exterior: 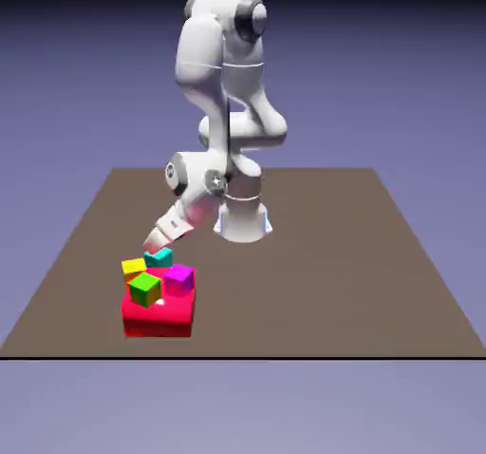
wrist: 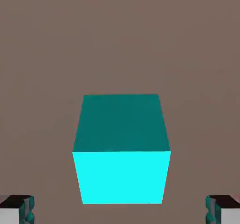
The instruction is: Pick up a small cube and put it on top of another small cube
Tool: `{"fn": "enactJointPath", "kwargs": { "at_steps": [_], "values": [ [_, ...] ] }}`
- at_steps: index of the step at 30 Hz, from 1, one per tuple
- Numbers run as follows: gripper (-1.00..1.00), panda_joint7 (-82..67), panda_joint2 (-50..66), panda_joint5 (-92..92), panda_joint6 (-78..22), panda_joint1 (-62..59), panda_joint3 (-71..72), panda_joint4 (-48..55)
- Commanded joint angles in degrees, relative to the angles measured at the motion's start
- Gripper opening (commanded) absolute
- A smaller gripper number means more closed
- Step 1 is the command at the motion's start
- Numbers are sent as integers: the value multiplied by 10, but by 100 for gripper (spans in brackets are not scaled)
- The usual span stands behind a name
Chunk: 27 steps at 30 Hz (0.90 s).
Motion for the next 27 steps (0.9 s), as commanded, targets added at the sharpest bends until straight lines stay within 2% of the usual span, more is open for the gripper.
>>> {"fn": "enactJointPath", "kwargs": {
  "at_steps": [1, 7, 8, 20, 27],
  "values": [
    [0, 14, 21, -13, 15, -6, 1, 6],
    [0, 91, 136, -83, 99, -38, 5, 42],
    [-100, 91, 136, -83, 99, -38, 5, 42],
    [-100, -42, -62, 38, -45, 17, -2, -19],
    [-100, -86, -84, 204, -112, 20, 130, 119]
  ]
}}
